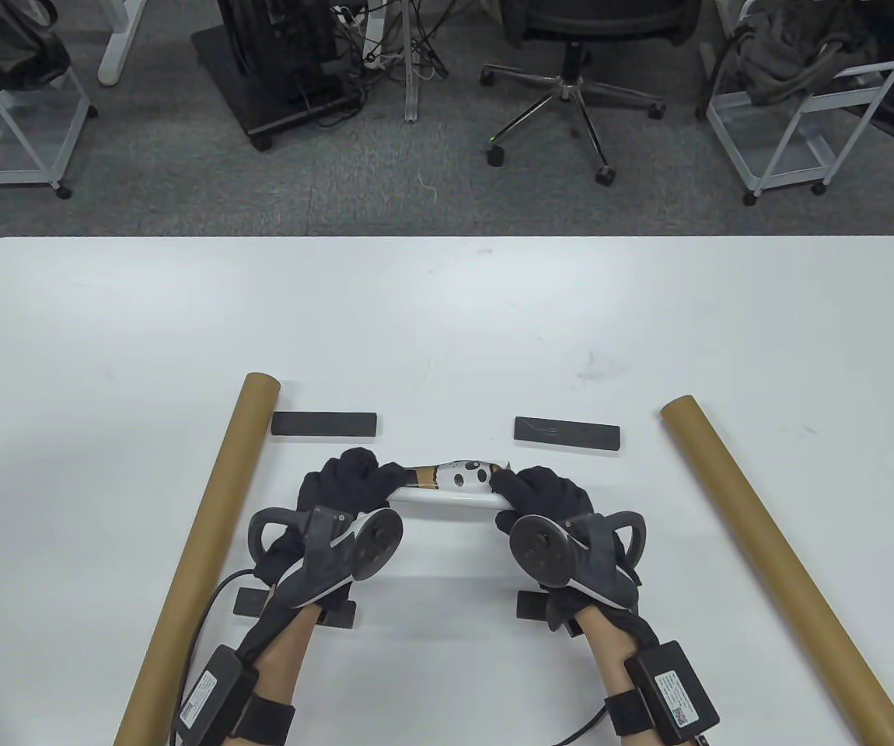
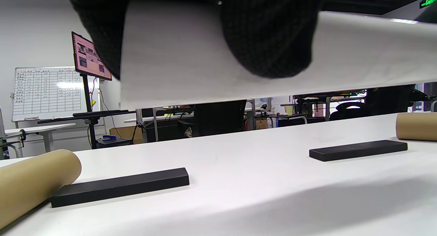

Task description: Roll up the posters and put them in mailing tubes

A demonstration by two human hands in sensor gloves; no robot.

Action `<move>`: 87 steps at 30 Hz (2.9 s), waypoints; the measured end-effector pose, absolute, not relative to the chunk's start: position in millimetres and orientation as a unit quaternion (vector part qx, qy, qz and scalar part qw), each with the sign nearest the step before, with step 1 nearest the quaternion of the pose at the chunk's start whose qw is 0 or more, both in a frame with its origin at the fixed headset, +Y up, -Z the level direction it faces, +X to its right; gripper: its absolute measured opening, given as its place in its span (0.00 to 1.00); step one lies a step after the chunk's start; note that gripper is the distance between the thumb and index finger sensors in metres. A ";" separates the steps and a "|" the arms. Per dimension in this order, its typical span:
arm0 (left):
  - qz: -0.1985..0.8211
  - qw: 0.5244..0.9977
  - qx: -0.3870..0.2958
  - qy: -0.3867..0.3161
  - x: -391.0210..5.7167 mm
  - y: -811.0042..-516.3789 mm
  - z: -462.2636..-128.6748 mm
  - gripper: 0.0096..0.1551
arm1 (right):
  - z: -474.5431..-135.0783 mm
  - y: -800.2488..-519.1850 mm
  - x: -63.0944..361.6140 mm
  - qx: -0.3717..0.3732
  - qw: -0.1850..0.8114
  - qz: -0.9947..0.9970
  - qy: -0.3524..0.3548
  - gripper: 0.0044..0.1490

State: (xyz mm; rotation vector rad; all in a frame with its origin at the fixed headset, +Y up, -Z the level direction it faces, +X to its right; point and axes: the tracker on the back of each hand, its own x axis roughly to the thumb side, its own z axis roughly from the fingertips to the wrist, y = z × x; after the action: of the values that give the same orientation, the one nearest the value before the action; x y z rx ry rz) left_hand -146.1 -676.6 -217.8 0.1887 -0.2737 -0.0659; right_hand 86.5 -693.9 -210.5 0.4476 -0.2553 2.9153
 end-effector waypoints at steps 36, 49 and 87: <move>-0.056 0.984 0.090 -0.146 -144.8 -677.4 -216.4 0.28 | -209.8 -693.1 85.7 0.149 0.085 0.982 -0.076 0.31; -0.054 0.984 0.087 -0.143 -145.2 -677.3 -216.9 0.30 | -210.6 -693.8 85.4 0.149 0.084 0.983 -0.071 0.33; -0.058 0.983 0.092 -0.148 -143.7 -676.8 -216.3 0.35 | -212.7 -697.7 86.8 0.146 0.070 0.985 -0.058 0.38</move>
State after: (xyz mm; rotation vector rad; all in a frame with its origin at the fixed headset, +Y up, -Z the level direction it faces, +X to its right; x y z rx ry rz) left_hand -143.7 -676.8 -216.3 0.1852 -0.2985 -0.1160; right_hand 86.8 -697.7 -212.7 0.4388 -0.1753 2.9639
